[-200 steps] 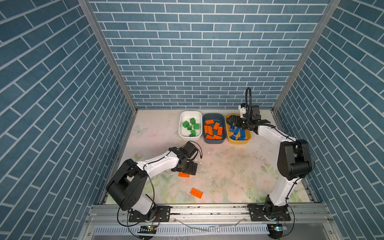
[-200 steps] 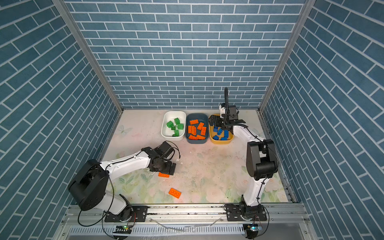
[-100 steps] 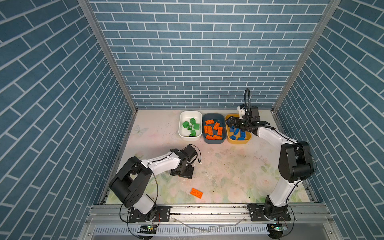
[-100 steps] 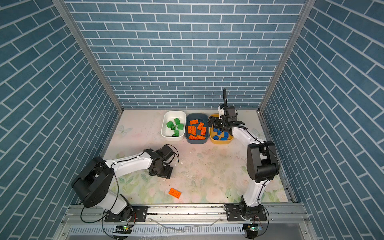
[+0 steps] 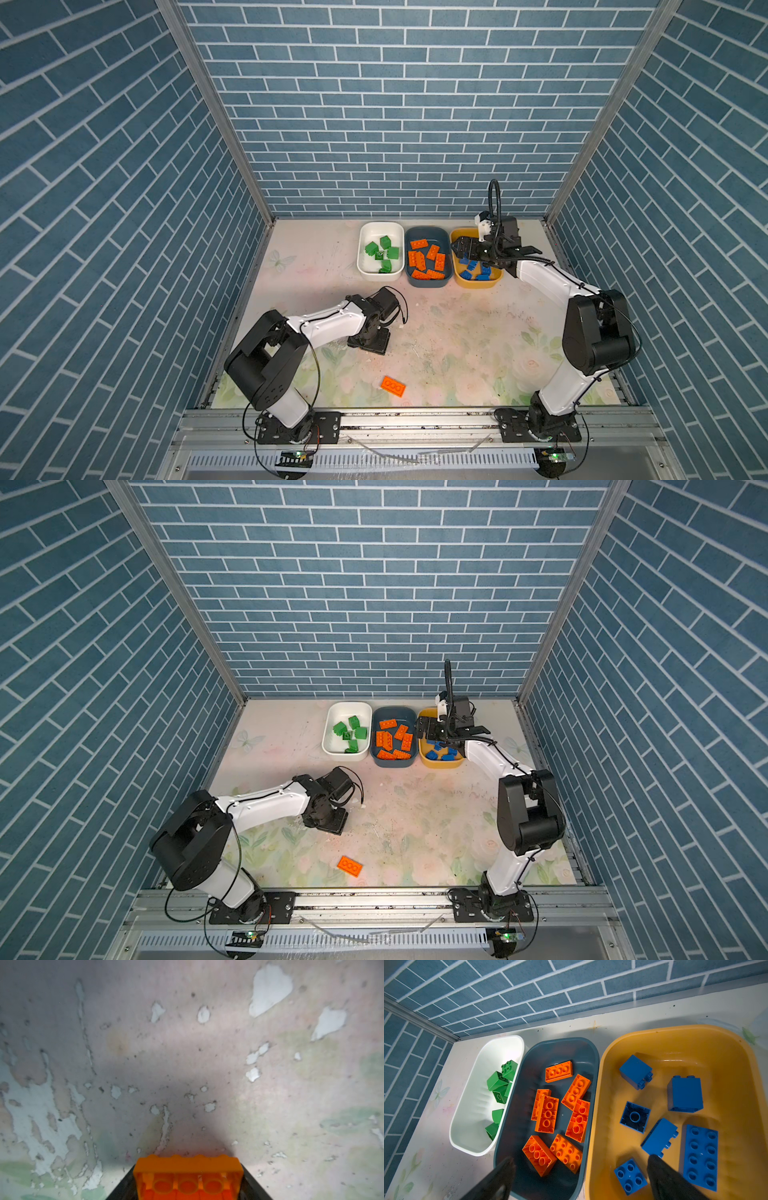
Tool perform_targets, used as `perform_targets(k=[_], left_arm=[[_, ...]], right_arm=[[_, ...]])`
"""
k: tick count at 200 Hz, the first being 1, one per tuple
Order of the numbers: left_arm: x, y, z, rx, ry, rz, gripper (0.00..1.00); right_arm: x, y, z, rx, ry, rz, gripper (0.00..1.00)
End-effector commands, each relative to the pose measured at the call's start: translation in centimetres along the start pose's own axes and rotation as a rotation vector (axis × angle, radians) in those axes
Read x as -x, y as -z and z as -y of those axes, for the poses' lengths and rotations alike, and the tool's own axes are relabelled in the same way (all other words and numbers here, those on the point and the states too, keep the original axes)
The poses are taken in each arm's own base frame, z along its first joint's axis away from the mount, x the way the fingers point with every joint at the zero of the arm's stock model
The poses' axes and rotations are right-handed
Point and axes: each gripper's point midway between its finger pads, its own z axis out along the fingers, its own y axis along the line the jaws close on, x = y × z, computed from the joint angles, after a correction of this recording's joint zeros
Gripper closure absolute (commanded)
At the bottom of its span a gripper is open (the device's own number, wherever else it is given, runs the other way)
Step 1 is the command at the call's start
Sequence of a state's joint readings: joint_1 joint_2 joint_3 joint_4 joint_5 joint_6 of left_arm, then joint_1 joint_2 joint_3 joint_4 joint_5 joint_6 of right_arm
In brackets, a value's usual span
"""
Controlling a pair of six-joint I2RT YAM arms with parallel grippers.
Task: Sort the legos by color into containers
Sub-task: 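Drop the orange brick into the teal tub with the left gripper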
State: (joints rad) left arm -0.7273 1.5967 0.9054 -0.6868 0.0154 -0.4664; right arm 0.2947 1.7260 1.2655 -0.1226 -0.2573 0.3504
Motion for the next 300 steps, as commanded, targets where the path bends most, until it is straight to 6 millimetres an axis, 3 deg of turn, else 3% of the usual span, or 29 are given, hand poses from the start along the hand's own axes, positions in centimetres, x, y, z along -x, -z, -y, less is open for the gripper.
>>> perform_targets(k=[1,65,122,166,197,215,251,283,300], left_arm=[[2.7,1.4,0.9,-0.004,-0.015,0.074,0.41],[13.9,6.5,6.8,-0.141,-0.059,0.324,0.40],[23.1,9.6,11.3,-0.221,-0.118,0.478,0.39],[29.2,9.8,12.2,-0.238,-0.136,0.575,0.39],[33.0,8.3,10.0,-0.168,-0.066,0.598,0.38],[34.8,7.1,8.6,-0.157,0.010,0.591,0.37],[36.1,5.7,10.3,-0.330,0.039,0.544,0.31],[35.9,6.3,11.0,-0.370,0.022,0.526,0.15],[35.6,7.3,11.2,-0.391,0.019,0.527,0.10]], right_arm=[[-0.7,1.2,-0.2,-0.012,0.036,0.000,0.01],[-2.3,1.9,-1.3,0.033,0.010,0.057,0.01],[-2.9,4.7,2.6,-0.163,-0.110,0.199,0.01],[-4.1,7.1,3.6,-0.158,-0.152,0.207,0.01],[-5.0,7.5,4.6,-0.218,-0.160,0.153,0.01],[-5.2,7.5,4.8,-0.230,-0.164,0.129,0.03],[-5.7,7.0,4.0,-0.192,-0.138,0.074,0.05],[-6.1,6.3,2.3,-0.092,-0.063,0.029,0.05],[-6.6,5.9,0.9,-0.007,-0.015,0.004,0.10]])
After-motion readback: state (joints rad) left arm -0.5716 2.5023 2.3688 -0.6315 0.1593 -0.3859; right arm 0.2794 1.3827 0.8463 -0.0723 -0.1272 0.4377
